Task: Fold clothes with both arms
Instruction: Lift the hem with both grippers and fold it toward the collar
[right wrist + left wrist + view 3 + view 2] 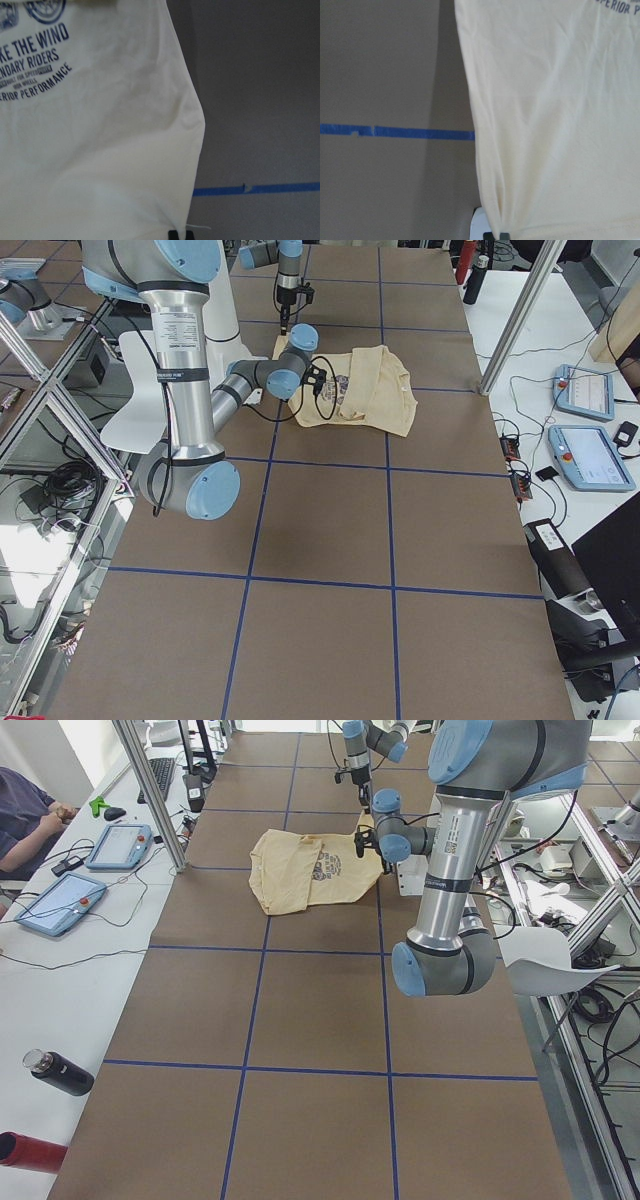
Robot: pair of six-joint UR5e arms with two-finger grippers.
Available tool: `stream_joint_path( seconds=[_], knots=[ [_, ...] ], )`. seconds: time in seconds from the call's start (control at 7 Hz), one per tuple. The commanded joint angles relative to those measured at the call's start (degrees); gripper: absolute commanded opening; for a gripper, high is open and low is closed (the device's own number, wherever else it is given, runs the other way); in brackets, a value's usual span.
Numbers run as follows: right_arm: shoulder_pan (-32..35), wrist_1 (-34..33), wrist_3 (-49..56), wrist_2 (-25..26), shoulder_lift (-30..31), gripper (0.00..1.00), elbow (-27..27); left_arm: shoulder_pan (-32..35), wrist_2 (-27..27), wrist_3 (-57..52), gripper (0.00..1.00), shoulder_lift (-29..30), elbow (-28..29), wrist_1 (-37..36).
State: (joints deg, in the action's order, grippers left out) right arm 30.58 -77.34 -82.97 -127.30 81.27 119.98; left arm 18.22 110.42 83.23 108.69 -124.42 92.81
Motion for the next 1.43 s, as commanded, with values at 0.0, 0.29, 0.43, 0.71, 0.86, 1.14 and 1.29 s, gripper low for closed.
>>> stream_joint_path(
  seconds=[0.0,0.29,0.43,0.71,0.86,1.14,1.29],
  knots=[
    [6.8,-0.1,5.6,0.2,-5.3,0.0,-5.3,9.4,3.9,-6.9,0.0,3.1,2.9,0.6],
    [11.7,-0.2,6.1,0.2,-14.0,0.0,-13.9,15.5,4.0,-11.1,0.0,8.2,12.1,3.3],
    [14.2,-0.2,6.9,0.2,-16.7,0.0,-16.7,19.0,4.2,-12.6,0.0,8.2,14.0,5.0],
    [19.8,-0.3,9.6,0.1,-19.4,0.0,-19.0,24.2,4.8,-16.8,0.0,10.0,17.2,5.1],
    [20.7,-0.2,9.8,0.2,-21.6,0.0,-22.0,26.6,9.7,-17.2,0.0,11.4,19.2,5.3],
    [20.9,1.9,9.9,0.6,-27.4,0.0,-31.3,27.0,9.8,-17.1,0.0,15.0,26.8,8.9],
    [20.9,7.9,9.8,0.9,-27.7,0.0,-35.6,27.6,9.7,-17.2,0.0,15.1,30.9,13.8]
  ],
)
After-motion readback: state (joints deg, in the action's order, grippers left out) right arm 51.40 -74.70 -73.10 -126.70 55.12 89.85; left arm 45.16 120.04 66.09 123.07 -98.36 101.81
